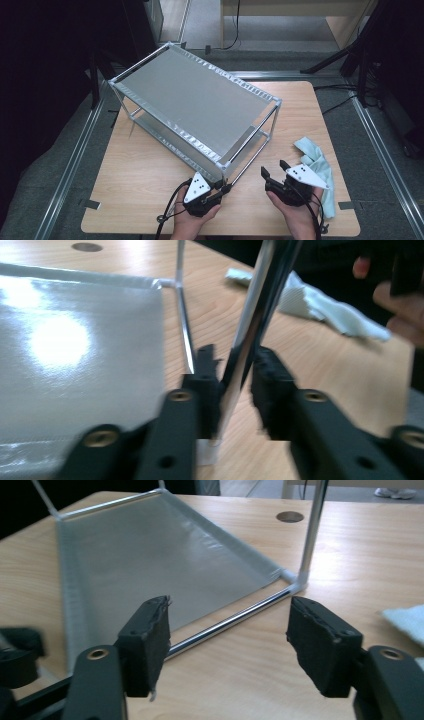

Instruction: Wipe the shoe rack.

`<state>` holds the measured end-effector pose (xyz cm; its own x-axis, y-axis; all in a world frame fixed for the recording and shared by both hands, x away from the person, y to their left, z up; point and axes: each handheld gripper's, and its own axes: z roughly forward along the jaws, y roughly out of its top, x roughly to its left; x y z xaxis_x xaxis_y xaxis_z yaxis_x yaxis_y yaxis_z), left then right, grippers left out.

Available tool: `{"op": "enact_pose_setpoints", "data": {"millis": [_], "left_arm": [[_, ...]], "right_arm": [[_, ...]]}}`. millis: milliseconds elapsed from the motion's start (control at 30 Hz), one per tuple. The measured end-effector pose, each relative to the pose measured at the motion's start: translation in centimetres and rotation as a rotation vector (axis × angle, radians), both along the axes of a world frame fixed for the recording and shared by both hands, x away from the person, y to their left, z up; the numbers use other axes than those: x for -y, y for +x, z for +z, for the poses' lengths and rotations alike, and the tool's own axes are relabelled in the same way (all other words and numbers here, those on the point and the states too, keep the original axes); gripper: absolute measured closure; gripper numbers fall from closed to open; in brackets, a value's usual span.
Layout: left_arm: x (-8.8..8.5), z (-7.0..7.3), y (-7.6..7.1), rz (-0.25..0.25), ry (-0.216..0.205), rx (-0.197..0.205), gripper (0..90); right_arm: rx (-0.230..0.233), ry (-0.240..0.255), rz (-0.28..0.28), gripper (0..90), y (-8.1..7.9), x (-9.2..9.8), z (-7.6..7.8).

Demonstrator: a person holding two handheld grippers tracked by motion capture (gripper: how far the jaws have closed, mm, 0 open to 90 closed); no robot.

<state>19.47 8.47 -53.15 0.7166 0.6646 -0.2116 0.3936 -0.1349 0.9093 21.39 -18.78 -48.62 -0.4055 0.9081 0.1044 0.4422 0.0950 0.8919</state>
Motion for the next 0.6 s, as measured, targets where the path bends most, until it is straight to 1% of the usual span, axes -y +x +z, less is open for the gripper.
{"op": "enact_pose_setpoints", "data": {"millis": [33, 67, 100, 167, 200, 267, 367, 467, 500, 567, 600], "left_arm": [[-0.2, 0.1, -0.2, 0.002, 0.003, 0.007, 62.0], [-0.6, 0.2, -0.4, 0.007, 0.003, 0.016, 56.8], [-1.1, 0.3, -0.7, 0.016, -0.003, 0.024, 53.0], [-2.4, 0.5, -1.1, 0.030, -0.020, 0.031, 47.1], [-3.2, 0.5, -1.4, 0.044, -0.023, 0.031, 45.3], [-5.1, 0.5, -1.7, 0.073, -0.027, 0.031, 43.4], [-8.3, 0.2, -1.9, 0.129, -0.026, 0.013, 42.1], [-11.3, -0.1, -2.0, 0.194, -0.024, -0.004, 41.5], [-12.1, -0.2, -2.0, 0.216, -0.031, -0.012, 41.5], [-13.5, -0.6, -1.9, 0.260, -0.032, -0.036, 41.5], [-14.0, -0.7, -1.9, 0.271, -0.031, -0.043, 41.5]], "right_arm": [[-0.003, 0.010, 0.007, 29.9, -0.4, -0.1, -0.1], [-0.007, 0.030, 0.014, 28.1, -0.7, -0.2, -0.1], [-0.009, 0.047, 0.021, 26.4, -1.0, -0.3, -0.1], [0.008, 0.062, 0.015, 22.4, -1.7, -0.8, -0.1], [0.014, 0.060, 0.024, 19.8, -2.0, -1.2, -0.1], [0.018, 0.048, 0.039, 14.9, -2.3, -2.3, -0.2], [0.010, 0.046, 0.085, 14.5, -2.6, -4.2, -0.5], [0.014, 0.032, 0.137, 14.5, -2.7, -6.4, -0.9], [0.012, 0.023, 0.147, 14.5, -2.7, -7.2, -1.0], [0.004, 0.011, 0.152, 14.7, -2.6, -8.5, -1.2], [0.001, 0.007, 0.153, 16.6, -2.5, -9.1, -1.2]]}}
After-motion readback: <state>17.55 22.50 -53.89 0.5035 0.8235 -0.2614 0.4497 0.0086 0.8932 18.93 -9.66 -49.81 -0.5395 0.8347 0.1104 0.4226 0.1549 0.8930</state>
